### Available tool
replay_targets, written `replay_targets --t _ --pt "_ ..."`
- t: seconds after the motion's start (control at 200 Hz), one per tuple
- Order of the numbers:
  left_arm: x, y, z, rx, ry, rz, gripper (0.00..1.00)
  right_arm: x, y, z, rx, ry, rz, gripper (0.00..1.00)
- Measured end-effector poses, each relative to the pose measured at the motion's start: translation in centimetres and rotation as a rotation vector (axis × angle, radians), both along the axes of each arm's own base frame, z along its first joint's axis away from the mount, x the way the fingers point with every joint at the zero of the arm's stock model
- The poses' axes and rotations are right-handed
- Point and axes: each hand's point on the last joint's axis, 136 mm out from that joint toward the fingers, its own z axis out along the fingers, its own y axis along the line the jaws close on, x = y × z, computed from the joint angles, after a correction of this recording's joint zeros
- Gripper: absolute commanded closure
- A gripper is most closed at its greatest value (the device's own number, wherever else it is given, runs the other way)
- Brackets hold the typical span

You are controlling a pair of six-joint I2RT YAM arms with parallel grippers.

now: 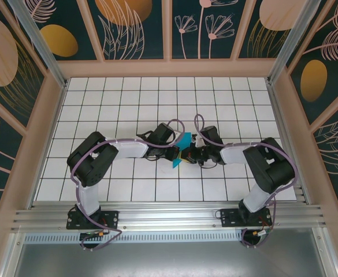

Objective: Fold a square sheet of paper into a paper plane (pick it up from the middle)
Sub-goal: Third fold the triangle at the center of the table.

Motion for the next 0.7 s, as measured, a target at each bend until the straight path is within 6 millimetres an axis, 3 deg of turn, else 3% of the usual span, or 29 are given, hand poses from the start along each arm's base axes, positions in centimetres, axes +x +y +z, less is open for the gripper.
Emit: replay_targets --t 0.14,0.28,0.41,0.585,0.701 --pt "0.1 -0.1 0.0 0.002 -0.001 -0.003 0.98 -0.3 -0.2 -1.7 -0.041 0.030 -0.009 0.97" --pt "0.1 -0.1 0.0 0.002 -0.001 -0.003 0.98 -0.2 -0.2 -1.6 -0.037 0.028 -0.007 0.97" --pt "0.1 -0.1 0.0 0.003 0.000 -0.003 0.98 -0.3 -0.5 -1.1 -0.041 0.013 -0.017 0.96" --pt "0.1 -0.1 0.0 0.003 0.000 -0.003 0.98 -0.5 -0.4 1.1 0.000 -0.039 -0.023 0.95" --pt "0.1 -0.1 0.0 0.003 -0.001 -0.004 0.98 -1.4 0.3 1.1 0.017 -0.031 -0.012 0.96"
